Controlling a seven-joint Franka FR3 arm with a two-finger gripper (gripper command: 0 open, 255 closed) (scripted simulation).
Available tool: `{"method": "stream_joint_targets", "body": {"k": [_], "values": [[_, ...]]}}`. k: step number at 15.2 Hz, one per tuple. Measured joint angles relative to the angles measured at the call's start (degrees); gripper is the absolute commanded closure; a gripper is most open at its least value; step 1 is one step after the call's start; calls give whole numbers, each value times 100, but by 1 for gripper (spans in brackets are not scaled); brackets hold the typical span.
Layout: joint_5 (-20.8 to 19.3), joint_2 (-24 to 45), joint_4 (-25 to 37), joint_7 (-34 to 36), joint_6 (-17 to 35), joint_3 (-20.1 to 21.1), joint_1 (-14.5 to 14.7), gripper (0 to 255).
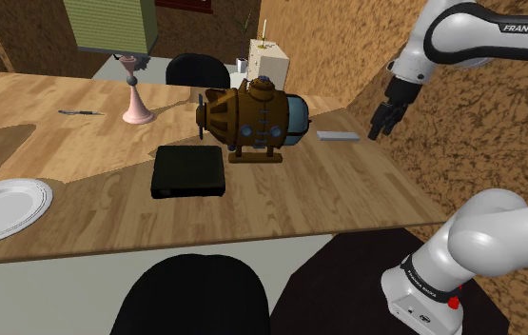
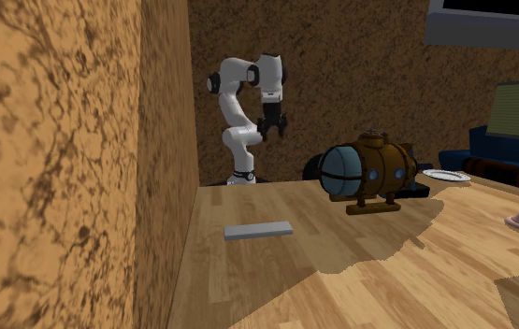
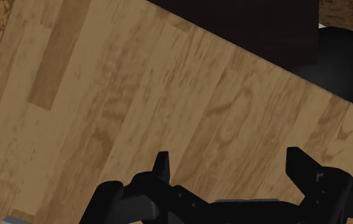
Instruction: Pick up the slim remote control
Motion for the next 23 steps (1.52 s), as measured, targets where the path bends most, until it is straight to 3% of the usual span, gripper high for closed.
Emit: {"method": "stream_joint_targets", "body": {"k": [8, 13, 17, 23], "values": [[-636, 985, 63, -1948, 1054, -1041, 69, 0], [-674, 1943, 420, -3191, 1754, -1666, 253, 0], [-381, 2892, 939, -4308, 2227, -2125, 432, 0], [548, 4449, 1924, -6138, 2682, -2467, 446, 0]]}}
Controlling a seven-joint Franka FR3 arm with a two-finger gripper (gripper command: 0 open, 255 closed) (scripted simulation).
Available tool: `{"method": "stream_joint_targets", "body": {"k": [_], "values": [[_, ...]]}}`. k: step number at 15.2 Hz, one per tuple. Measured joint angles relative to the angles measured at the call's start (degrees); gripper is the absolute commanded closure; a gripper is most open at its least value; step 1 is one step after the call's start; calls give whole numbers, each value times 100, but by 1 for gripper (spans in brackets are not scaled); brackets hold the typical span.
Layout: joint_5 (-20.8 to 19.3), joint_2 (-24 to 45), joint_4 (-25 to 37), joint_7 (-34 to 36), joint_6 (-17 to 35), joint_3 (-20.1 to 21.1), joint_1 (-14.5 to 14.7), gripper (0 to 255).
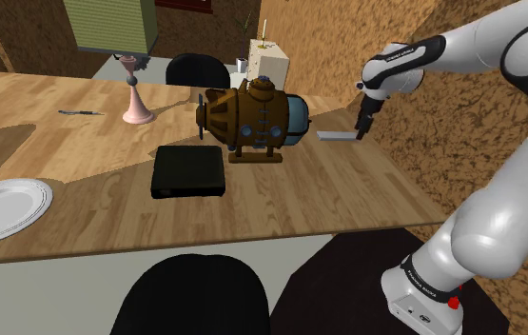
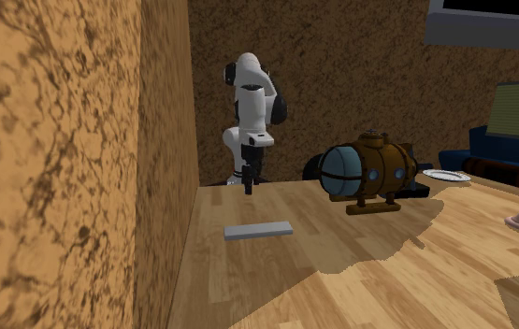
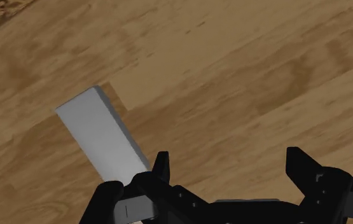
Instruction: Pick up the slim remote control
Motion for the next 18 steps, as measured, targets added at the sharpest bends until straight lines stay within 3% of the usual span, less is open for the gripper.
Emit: {"method": "stream_joint_targets", "body": {"k": [4, 9, 17, 18], "values": [[691, 1024, 775, -1111, 142, 141, -293, 0], [1277, 2162, 1914, -2166, 128, 528, -810, 0], [1556, 2679, 2078, -2477, 462, 742, -1016, 0], [1570, 2700, 2072, -2488, 488, 751, -1024, 255]]}}
